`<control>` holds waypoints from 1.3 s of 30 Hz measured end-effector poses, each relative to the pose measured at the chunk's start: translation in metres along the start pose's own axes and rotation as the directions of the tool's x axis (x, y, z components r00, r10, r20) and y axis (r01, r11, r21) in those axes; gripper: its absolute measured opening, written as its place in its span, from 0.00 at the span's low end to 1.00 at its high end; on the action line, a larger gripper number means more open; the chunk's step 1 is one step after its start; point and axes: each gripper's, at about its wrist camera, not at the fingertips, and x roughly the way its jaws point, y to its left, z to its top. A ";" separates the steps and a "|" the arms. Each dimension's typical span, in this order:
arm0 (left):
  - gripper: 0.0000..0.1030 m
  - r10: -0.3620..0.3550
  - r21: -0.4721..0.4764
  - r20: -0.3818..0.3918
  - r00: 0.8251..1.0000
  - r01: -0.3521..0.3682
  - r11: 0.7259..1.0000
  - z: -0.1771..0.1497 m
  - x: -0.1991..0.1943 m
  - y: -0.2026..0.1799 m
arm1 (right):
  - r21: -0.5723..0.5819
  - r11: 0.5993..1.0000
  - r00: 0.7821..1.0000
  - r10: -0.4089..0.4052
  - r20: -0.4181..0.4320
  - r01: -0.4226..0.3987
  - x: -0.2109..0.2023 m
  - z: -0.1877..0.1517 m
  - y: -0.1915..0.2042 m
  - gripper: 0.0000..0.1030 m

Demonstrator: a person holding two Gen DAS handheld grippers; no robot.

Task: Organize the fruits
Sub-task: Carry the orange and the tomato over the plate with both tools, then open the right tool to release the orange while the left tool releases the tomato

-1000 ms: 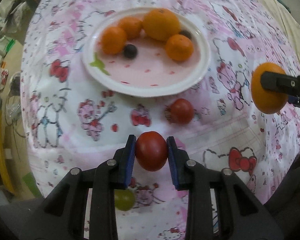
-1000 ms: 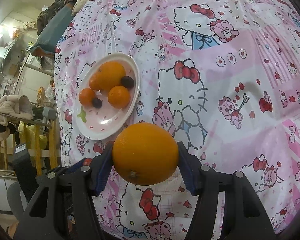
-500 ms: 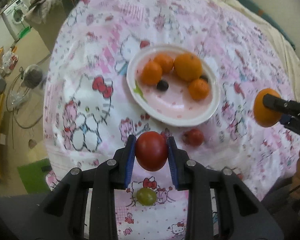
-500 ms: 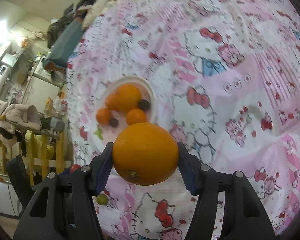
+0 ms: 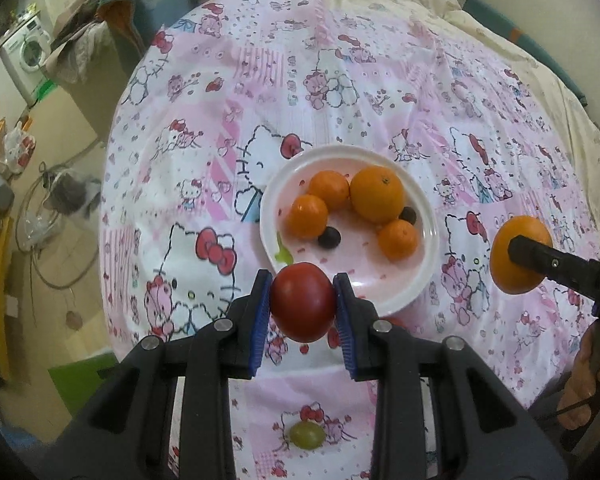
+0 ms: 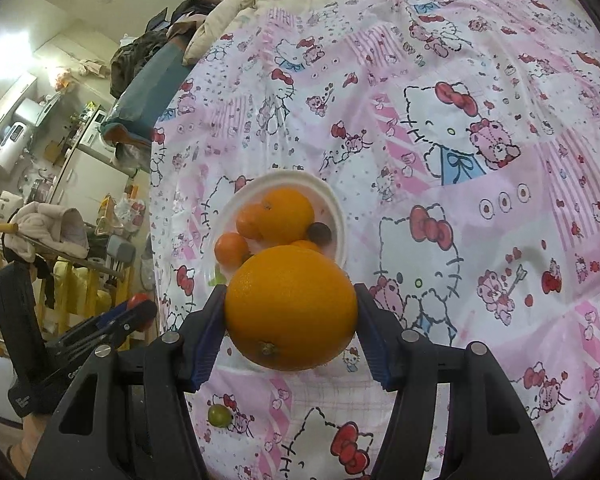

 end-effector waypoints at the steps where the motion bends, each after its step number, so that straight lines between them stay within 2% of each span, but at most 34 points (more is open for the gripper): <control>1: 0.26 0.006 0.011 0.000 1.000 -0.006 1.000 0.002 0.003 -0.001 | 0.000 1.000 1.000 0.003 -0.002 -0.003 0.003 0.002 0.001 0.61; 7: 0.26 0.025 0.013 -0.027 0.999 -0.025 1.000 0.016 0.031 0.006 | 0.022 1.000 1.000 0.012 -0.023 -0.012 0.018 0.009 -0.001 0.61; 13: 0.26 -0.022 -0.008 -0.046 0.999 0.021 1.000 0.019 0.053 0.011 | 0.035 0.999 0.996 0.015 -0.086 -0.012 0.049 0.011 -0.001 0.61; 18: 0.26 -0.033 0.002 -0.083 0.996 0.033 0.999 0.016 0.070 0.008 | 0.052 0.997 0.986 0.060 -0.153 -0.052 0.080 0.011 0.007 0.61; 27: 0.26 -0.014 -0.006 -0.080 0.997 0.014 1.000 0.016 0.073 0.013 | 0.097 0.994 0.968 0.079 -0.240 -0.057 0.118 0.006 0.013 0.63; 33: 0.26 -0.034 -0.031 -0.073 0.997 0.032 0.999 0.017 0.074 0.015 | 0.130 0.990 0.964 0.093 -0.250 -0.061 0.122 0.006 0.007 0.64; 35: 0.26 -0.039 -0.036 -0.068 0.997 0.037 0.999 0.018 0.074 0.014 | 0.147 0.987 0.961 0.101 -0.257 -0.065 0.122 0.005 0.005 0.67; 36: 0.26 -0.047 -0.041 -0.066 0.997 0.045 0.998 0.019 0.075 0.014 | 0.160 0.985 0.962 0.107 -0.253 -0.067 0.120 0.005 0.004 0.73; 39: 0.26 -0.051 -0.049 -0.054 0.997 0.048 0.998 0.023 0.075 0.014 | 0.186 0.976 0.965 0.153 -0.213 -0.114 0.108 0.008 0.001 0.78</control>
